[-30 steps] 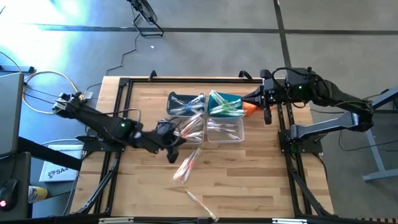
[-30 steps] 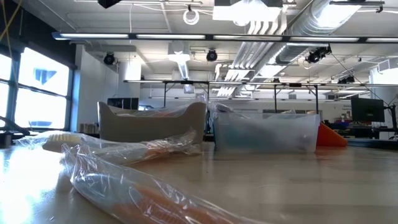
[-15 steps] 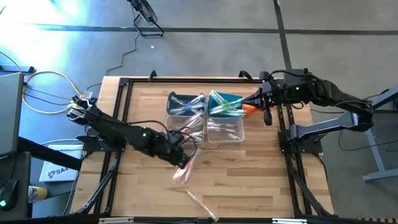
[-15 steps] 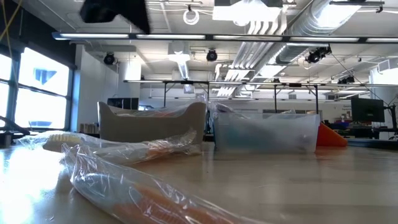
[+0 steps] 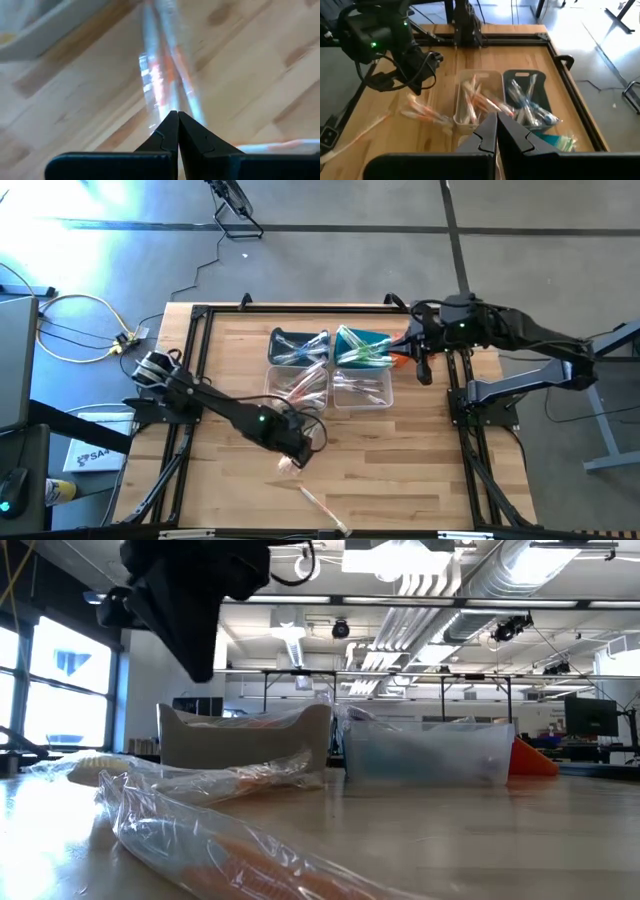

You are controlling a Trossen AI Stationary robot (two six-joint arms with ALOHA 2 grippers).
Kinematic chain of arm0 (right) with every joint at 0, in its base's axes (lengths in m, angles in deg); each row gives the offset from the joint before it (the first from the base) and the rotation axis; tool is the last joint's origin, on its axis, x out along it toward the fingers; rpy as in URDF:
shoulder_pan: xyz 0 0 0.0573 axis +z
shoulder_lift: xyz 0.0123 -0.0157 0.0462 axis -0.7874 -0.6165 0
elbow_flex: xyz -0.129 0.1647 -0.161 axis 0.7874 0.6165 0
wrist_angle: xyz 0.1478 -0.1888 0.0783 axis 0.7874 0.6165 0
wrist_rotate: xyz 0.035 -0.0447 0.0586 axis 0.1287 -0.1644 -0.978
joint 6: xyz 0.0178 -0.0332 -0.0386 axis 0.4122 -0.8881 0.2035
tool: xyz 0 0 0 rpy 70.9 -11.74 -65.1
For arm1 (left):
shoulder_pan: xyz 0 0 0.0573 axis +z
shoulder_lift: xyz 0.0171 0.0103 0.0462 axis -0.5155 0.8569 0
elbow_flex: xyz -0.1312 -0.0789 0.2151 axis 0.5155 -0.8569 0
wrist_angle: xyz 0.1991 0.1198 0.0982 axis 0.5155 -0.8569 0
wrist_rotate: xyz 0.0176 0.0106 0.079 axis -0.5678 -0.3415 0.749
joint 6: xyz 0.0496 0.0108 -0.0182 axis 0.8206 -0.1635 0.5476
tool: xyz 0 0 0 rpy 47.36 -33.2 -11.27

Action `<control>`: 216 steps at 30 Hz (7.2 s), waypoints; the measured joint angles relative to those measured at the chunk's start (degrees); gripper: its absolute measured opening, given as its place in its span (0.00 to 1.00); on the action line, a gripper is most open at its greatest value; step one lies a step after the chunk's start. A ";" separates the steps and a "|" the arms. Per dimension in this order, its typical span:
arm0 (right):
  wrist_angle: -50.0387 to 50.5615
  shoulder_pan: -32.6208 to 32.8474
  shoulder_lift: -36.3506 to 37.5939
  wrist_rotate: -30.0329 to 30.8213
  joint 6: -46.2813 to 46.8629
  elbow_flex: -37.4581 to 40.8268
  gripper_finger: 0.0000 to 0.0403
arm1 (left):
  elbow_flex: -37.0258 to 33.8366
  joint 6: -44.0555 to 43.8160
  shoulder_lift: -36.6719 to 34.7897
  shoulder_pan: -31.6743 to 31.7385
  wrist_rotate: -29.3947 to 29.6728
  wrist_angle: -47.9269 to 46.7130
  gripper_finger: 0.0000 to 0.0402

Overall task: Pick & Place Toothbrushes
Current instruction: Put the orange toothbrush into the gray bin

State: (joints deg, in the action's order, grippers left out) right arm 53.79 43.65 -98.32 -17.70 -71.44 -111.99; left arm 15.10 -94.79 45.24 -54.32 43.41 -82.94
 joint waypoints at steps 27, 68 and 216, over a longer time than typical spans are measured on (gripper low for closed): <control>1.97 -0.33 -3.89 0.22 -1.51 0.00 0.01 | -0.03 0.41 9.38 0.01 -5.53 2.90 0.25; 3.16 -0.35 -3.89 0.42 -3.02 0.00 0.01 | -5.74 -2.82 9.14 0.02 -1.15 10.21 0.25; 9.77 -5.36 -3.87 5.86 1.97 0.02 0.01 | -0.66 44.89 -16.04 22.98 -4.08 6.92 0.33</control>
State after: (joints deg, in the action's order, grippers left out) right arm 63.56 38.28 -102.19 -11.84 -69.47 -111.97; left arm 14.43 -49.90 29.20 -31.34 39.33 -76.02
